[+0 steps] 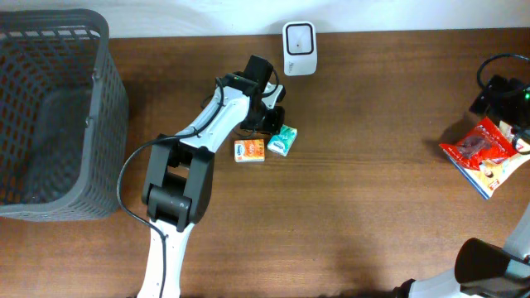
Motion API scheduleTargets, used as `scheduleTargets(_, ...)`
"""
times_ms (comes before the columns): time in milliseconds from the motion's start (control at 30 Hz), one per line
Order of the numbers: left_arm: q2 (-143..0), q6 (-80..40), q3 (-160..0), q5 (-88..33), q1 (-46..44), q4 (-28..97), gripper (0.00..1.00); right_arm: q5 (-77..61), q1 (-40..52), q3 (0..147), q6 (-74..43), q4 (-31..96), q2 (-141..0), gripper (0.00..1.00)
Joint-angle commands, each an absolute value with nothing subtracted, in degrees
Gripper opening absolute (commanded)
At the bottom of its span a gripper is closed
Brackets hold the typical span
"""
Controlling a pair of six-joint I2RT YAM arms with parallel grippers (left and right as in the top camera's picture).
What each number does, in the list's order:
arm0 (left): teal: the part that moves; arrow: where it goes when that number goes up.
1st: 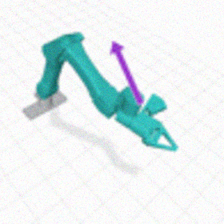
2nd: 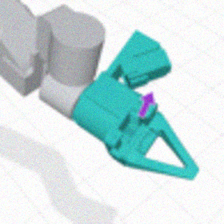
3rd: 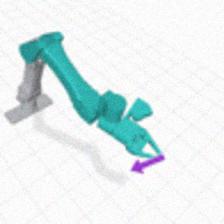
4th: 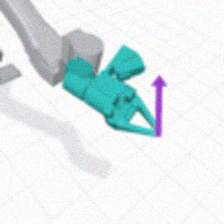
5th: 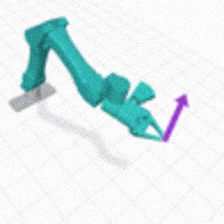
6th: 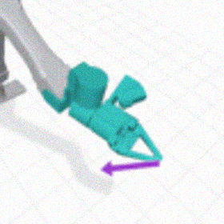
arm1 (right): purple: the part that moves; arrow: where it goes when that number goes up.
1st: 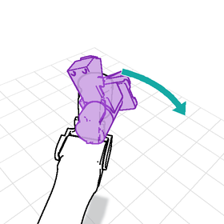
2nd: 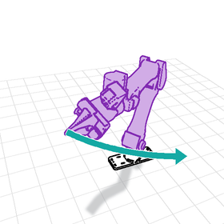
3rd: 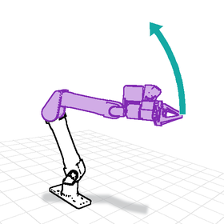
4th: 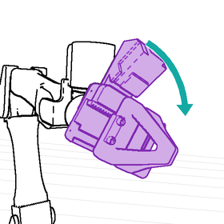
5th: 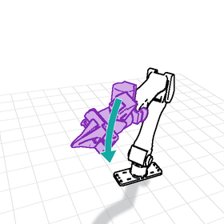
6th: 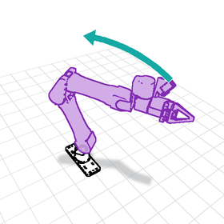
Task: Scan the item barcode
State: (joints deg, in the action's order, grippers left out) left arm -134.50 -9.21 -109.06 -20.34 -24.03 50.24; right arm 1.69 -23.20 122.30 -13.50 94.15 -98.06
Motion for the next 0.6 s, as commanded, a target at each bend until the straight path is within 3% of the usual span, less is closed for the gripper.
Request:
scheduleTargets(0,-135.1,-8.1,-108.5,-19.7,-24.3,50.9,0.0,1.8,-22.9,122.0,-13.5,94.3,-98.3,0.98)
scheduleTargets(333,-131.2,-8.1,-112.0,-15.4,-24.0,53.5,0.0,1.8,-22.9,122.0,-13.5,94.3,-98.3,0.98)
scheduleTargets(467,-127.6,-8.1,-112.1,-0.7,-26.3,53.8,0.0,1.8,-22.9,122.0,-13.5,94.1,-98.3,0.98)
scheduleTargets(567,-127.2,-8.1,-112.1,17.1,-29.4,53.9,0.0,1.8,-22.9,122.1,-13.5,94.1,-98.4,0.98)
